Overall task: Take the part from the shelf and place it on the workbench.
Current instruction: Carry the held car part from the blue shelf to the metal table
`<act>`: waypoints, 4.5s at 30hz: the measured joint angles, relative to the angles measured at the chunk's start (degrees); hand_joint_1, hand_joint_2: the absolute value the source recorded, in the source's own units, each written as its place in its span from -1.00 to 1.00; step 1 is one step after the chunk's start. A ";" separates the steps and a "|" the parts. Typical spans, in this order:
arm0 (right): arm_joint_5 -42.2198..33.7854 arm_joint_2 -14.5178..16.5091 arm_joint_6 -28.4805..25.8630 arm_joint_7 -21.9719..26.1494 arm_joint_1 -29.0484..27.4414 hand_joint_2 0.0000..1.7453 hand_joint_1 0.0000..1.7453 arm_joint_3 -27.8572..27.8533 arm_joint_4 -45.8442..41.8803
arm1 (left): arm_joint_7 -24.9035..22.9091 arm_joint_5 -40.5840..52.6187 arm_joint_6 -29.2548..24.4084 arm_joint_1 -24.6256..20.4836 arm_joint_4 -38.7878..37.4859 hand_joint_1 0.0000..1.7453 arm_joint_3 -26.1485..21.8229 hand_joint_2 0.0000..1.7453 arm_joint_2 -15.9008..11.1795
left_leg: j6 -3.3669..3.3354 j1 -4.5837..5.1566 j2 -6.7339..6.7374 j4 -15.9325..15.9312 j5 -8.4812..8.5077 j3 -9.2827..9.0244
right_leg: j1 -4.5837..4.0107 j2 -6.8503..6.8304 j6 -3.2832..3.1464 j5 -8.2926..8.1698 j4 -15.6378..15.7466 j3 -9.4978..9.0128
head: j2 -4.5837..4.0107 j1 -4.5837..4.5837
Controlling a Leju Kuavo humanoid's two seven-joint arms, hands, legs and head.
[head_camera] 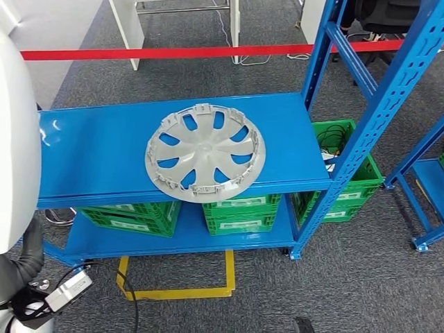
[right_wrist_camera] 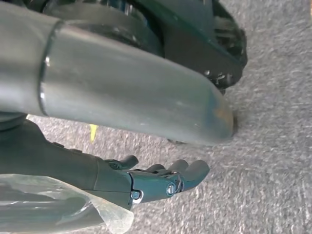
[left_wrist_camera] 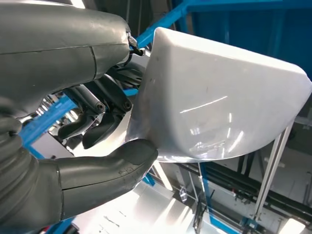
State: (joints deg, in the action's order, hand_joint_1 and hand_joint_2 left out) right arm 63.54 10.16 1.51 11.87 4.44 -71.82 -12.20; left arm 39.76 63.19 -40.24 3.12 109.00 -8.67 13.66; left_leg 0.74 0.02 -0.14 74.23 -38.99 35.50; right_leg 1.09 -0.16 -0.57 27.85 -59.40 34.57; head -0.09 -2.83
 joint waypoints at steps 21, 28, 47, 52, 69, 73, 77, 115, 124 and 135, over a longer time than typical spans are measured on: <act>0.40 0.89 -5.57 -5.18 0.62 -1.00 -1.00 0.18 0.00 | 0.00 -1.43 0.03 1.80 -0.75 1.00 -1.88 1.00 -0.85 | -2.13 0.86 0.57 -16.81 14.15 -1.06 | -0.45 0.21 2.20 3.91 1.81 -7.74 | 0.00 -0.27; -0.49 1.27 -6.11 -6.15 0.56 -1.00 -1.00 0.15 0.07 | 0.00 -1.44 0.03 1.76 -1.04 1.00 -2.10 1.00 -1.19 | 0.23 0.22 0.20 -7.78 5.75 1.73 | -0.14 -0.32 0.05 1.61 3.53 -5.44 | 0.00 0.01; -0.71 1.57 -6.25 -6.19 0.46 -1.00 -1.00 0.01 0.07 | 0.02 -2.10 0.03 1.65 -1.12 1.00 -1.96 1.00 -1.59 | -3.02 0.80 0.48 -17.58 13.34 -1.81 | -0.32 -0.02 2.60 6.47 -15.39 3.63 | 0.00 -0.52; -0.69 1.54 -6.27 -6.16 0.80 -1.00 -1.00 0.01 0.01 | 0.02 -2.12 0.02 1.63 -1.11 1.00 -1.96 1.00 -1.63 | -2.59 1.38 0.49 -17.34 16.36 0.54 | -1.73 0.07 0.59 4.97 3.86 -10.96 | 0.00 -0.54; -0.72 2.81 -7.72 -5.61 0.62 -1.00 -1.00 -0.02 0.11 | 0.08 -4.17 -0.05 3.31 -0.02 1.00 -3.75 1.00 -3.28 | -0.05 -0.35 -0.19 -16.99 8.36 -7.99 | -0.93 -0.77 1.49 -2.22 1.20 0.32 | 0.00 -0.43; -0.66 2.84 -8.03 -5.60 0.47 -1.00 -1.00 -0.02 0.11 | 0.11 -4.01 -0.06 3.14 -0.02 1.00 -3.69 1.00 -3.24 | -2.08 -0.40 0.39 -17.43 10.38 -5.95 | -0.60 -0.14 2.60 3.47 -4.37 3.03 | 0.00 -0.74; -0.66 2.84 -8.04 -5.60 0.48 -1.00 -1.00 -0.02 0.11 | 0.11 -3.89 -0.06 3.14 -0.04 1.00 -3.69 1.00 -3.25 | -2.79 0.43 0.59 -17.25 12.67 -2.95 | -0.65 -0.06 2.52 7.91 -14.92 4.40 | 0.00 -0.87; -0.18 3.02 -8.66 -5.31 1.06 -1.00 -1.00 -0.01 -0.08 | 0.11 -5.77 -0.07 2.48 -0.85 1.00 -2.51 1.00 -3.50 | -0.44 -0.29 0.72 -16.55 18.40 2.59 | -1.45 0.11 0.84 6.50 5.58 -12.21 | 0.00 -1.27; -0.25 3.15 -8.72 -4.98 0.50 -1.00 -1.00 -0.04 -0.04 | 0.11 -6.38 -0.01 2.68 -1.39 1.00 -2.33 1.00 -4.03 | 0.91 -0.53 0.43 -1.83 9.60 3.61 | -1.63 -0.58 -0.54 2.67 4.41 -7.80 | 0.00 -0.97; 0.37 3.62 -8.86 -4.81 0.52 -1.00 -1.00 0.09 0.00 | 0.11 -6.56 -0.02 2.74 -1.54 1.00 -2.19 1.00 -4.21 | -2.52 -0.38 0.77 -18.97 12.81 -4.89 | -1.32 -0.01 2.32 7.20 -6.08 -0.75 | 0.00 -1.53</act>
State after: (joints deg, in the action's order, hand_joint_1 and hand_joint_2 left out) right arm 63.91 13.78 -7.35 7.05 4.96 -71.73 -12.20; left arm 39.87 56.63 -40.26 5.86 107.47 -10.85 9.45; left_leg -1.78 -0.37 0.63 55.26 -26.18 30.61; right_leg -0.23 -0.17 1.74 35.05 -65.48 33.82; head -0.09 -4.36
